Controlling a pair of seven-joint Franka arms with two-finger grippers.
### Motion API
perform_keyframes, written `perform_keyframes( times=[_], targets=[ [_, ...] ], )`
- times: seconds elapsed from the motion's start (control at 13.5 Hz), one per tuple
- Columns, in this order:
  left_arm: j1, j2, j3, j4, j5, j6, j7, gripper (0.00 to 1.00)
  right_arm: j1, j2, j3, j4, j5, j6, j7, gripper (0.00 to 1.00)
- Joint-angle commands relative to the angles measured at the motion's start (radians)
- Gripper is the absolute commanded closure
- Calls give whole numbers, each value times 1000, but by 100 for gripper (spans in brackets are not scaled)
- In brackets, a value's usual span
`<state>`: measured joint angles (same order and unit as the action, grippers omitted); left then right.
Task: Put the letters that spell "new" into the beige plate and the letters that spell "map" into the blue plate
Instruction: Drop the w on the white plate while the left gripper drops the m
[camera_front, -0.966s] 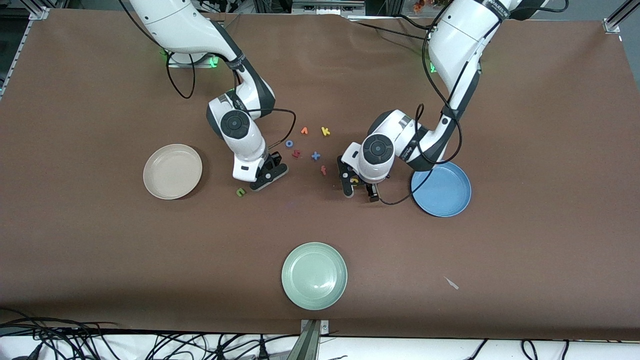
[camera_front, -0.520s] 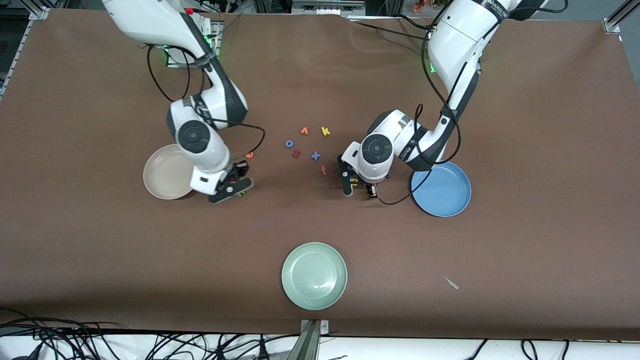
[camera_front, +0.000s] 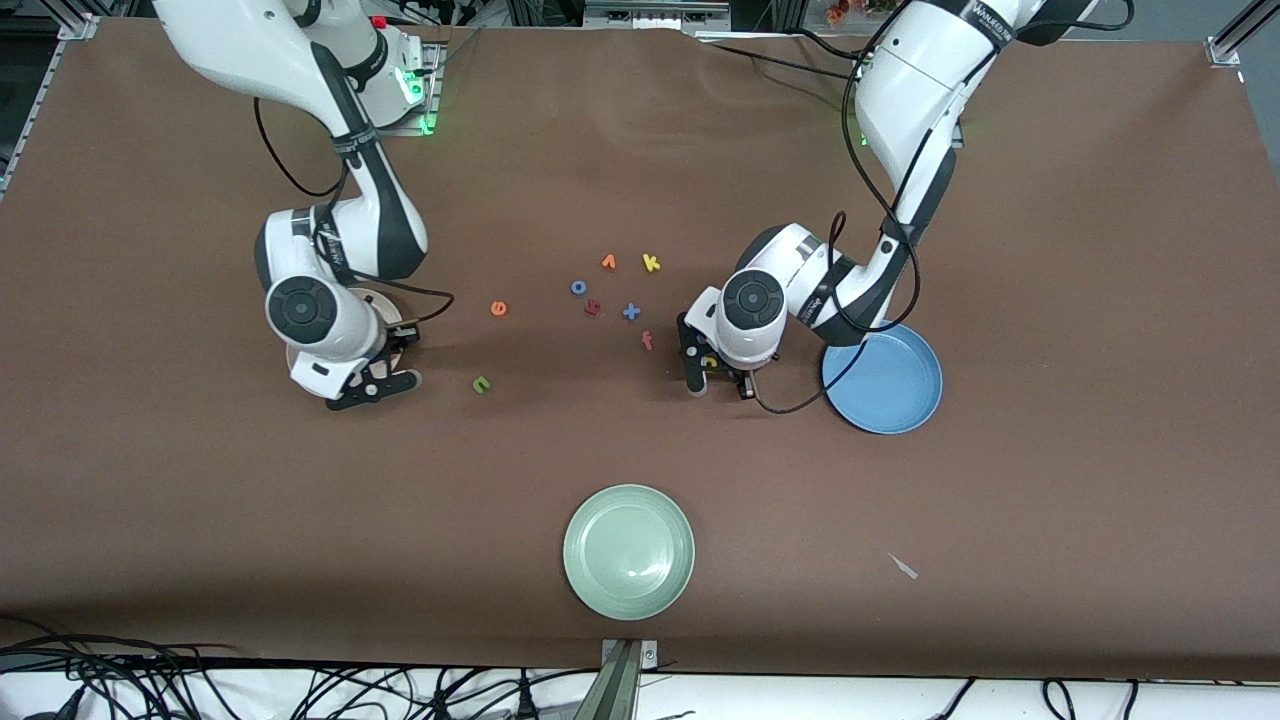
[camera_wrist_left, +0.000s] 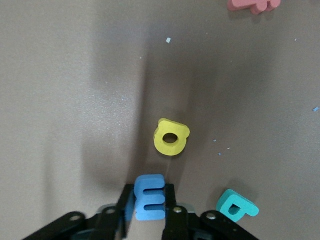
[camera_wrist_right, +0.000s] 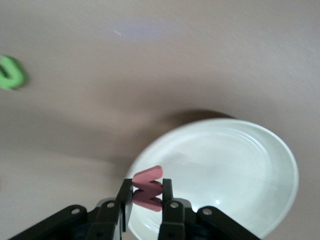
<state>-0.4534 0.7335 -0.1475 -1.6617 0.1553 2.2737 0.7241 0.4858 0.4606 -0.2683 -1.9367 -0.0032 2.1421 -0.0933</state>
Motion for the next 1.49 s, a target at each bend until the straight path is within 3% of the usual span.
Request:
perform_keyframes(
  times=[0.0, 0.07, 0.15, 0.22, 0.67, 1.11, 1.19, 1.41],
  targets=[
    [2, 3, -1, 2, 20, -2, 14, 92, -13, 1, -48, -13, 11, -22, -90, 100],
    [7, -5, -1, 4, 20, -8, 14, 95, -45, 9, -46, -11, 12, -19, -114, 83],
    [10, -22, 0, 5, 20, -13, 12, 95, -50, 9, -45, -10, 22, -22, -105, 17],
    [24, -46, 3, 7, 20, -46, 15, 95, -52, 3, -45, -8, 46, -28, -120, 0],
    [189, -71, 8, 10, 21, -120, 89, 96, -23, -1, -15, 79, 163, -47, -60, 0],
    [275, -112, 9, 10, 20, -244, 170, 94, 82, 78, 10, 131, 173, 60, -49, 0],
    [300, -111, 8, -10, 20, -253, 172, 88, 83, 85, 39, 130, 173, 100, -49, 0],
    [293, -127, 0, -18, 21, -255, 179, 6, 83, 125, 70, 122, 173, 197, -51, 0]
  ],
)
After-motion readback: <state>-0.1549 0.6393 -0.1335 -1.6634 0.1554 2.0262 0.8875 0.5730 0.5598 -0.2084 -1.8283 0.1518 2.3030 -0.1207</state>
